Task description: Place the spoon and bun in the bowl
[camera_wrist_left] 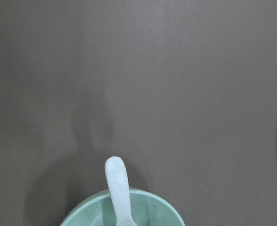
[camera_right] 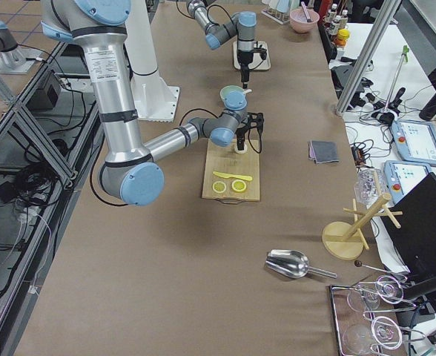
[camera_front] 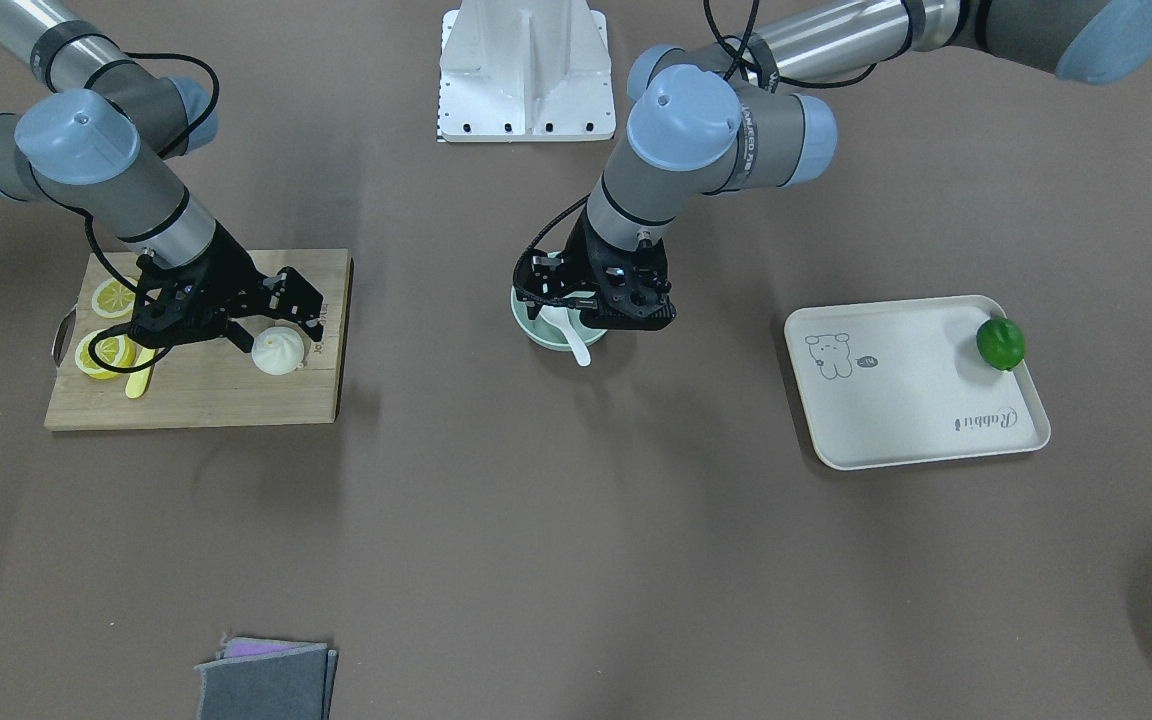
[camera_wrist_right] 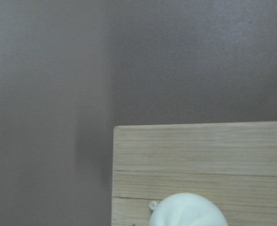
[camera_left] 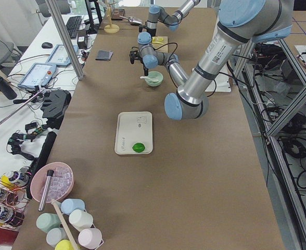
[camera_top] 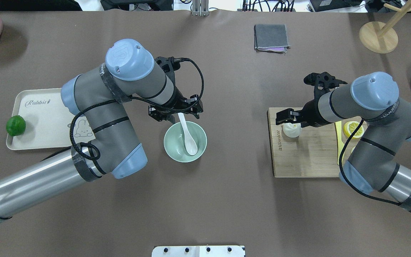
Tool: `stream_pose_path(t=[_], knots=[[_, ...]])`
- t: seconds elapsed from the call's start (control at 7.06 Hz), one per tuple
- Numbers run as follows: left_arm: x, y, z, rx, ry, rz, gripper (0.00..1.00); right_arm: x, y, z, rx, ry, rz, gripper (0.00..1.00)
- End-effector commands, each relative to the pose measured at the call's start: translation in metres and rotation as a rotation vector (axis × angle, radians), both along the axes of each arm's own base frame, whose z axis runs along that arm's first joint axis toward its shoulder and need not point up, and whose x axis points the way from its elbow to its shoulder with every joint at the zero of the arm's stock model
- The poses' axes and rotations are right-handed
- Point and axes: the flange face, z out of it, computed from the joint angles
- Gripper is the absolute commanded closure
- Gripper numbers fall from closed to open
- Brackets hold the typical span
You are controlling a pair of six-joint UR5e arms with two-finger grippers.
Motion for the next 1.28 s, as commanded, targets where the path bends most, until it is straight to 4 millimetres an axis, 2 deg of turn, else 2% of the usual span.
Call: stream_pose_path(t=[0.0, 0.14, 0.28, 0.42, 0.57, 0.71, 0.85, 0.99, 1.13], knots=[[-0.003, -0.002, -0.003, 0.005, 0.011, -0.008, 0.02, 0.001, 0.007, 0.021, -0.019, 0.037, 0.003, 0.33], [-0.008, -0.007, -0.004, 0.01, 0.017, -0.017, 0.02, -0.001, 0.01, 0.023, -0.028, 0.058, 0.003, 0.62], [-0.009, -0.008, -0.003, 0.01, 0.021, -0.021, 0.02, -0.003, 0.012, 0.023, -0.029, 0.057, -0.002, 1.0], [-0.01, -0.009, -0.003, 0.01, 0.021, -0.023, 0.02, -0.003, 0.013, 0.018, -0.022, 0.049, -0.004, 1.0], [-0.015, -0.013, -0.006, 0.015, 0.026, -0.03, 0.02, -0.008, 0.014, 0.001, -0.009, 0.033, -0.009, 1.0], [-0.049, -0.032, -0.011, 0.029, 0.054, -0.059, 0.02, -0.016, 0.009, -0.05, 0.013, 0.002, -0.011, 1.0], [-0.081, -0.032, 0.01, 0.024, 0.064, -0.037, 0.02, -0.042, 0.004, -0.113, -0.022, -0.02, 0.008, 1.0], [-0.124, -0.035, 0.037, 0.052, 0.07, 0.025, 0.02, -0.09, 0.028, -0.162, -0.041, -0.048, 0.072, 1.0], [-0.17, -0.056, 0.064, 0.073, 0.072, 0.049, 0.02, -0.127, 0.058, -0.196, -0.038, -0.075, 0.109, 1.0]])
